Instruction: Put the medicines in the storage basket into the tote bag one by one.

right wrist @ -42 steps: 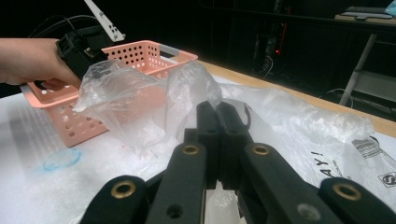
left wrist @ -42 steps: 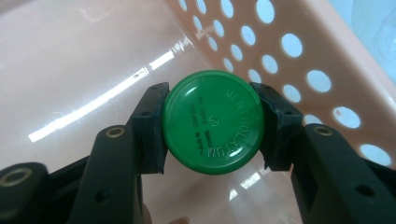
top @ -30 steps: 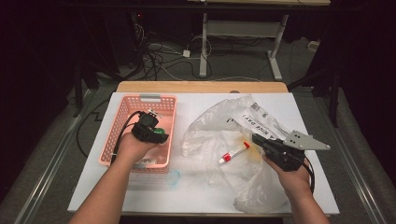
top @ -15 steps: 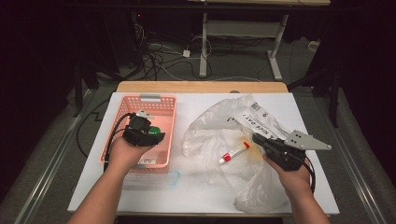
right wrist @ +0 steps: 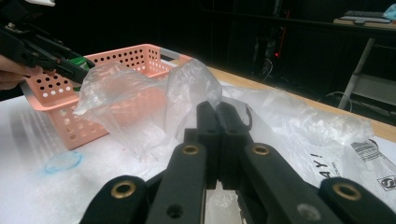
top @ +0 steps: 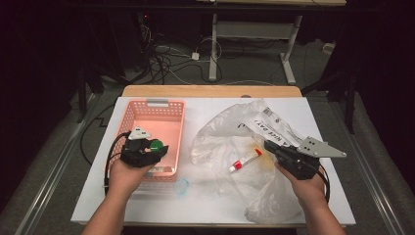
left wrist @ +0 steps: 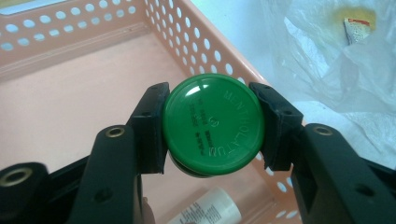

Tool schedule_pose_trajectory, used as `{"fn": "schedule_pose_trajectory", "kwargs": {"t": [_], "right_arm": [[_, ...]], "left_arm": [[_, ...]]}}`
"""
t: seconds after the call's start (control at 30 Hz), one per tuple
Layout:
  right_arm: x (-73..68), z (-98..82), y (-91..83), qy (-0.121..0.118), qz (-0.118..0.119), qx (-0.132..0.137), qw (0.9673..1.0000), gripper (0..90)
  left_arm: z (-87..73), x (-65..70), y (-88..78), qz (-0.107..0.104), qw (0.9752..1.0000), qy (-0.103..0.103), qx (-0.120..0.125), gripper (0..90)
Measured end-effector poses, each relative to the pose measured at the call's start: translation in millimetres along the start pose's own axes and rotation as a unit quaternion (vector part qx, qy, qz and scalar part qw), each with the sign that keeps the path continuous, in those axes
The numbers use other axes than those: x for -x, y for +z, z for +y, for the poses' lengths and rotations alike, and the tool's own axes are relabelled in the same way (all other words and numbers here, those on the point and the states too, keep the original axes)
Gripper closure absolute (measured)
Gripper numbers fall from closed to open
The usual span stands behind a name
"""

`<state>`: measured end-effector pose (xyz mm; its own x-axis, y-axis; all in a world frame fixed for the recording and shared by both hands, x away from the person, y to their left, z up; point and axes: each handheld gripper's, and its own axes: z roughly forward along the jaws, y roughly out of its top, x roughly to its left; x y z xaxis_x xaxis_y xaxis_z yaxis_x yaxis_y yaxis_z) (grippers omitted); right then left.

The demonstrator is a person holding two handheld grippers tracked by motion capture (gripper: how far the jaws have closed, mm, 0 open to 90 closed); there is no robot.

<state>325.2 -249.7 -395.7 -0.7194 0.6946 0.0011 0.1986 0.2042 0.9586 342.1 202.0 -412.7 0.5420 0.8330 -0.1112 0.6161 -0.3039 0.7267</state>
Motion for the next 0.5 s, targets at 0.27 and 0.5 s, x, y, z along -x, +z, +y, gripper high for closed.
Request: {"fn": "schedule_pose_trajectory", "kwargs": {"t": [0.27, 0.5], "right_arm": [[-2.1, -0.2, 0.8, 0.0, 0.001, -0.001, 1.0, 90.0], [-2.2, -0.9, 1.2, -0.001, 0.002, -0.003, 1.0, 90.0]], "left_arm": [[-21.6, 5.1, -7.2, -0.003, 0.9994, -0.017, 0.031, 49.7], [-28.3, 5.4, -8.2, 0.0, 0.9992, -0.018, 0.037, 49.7]]}}
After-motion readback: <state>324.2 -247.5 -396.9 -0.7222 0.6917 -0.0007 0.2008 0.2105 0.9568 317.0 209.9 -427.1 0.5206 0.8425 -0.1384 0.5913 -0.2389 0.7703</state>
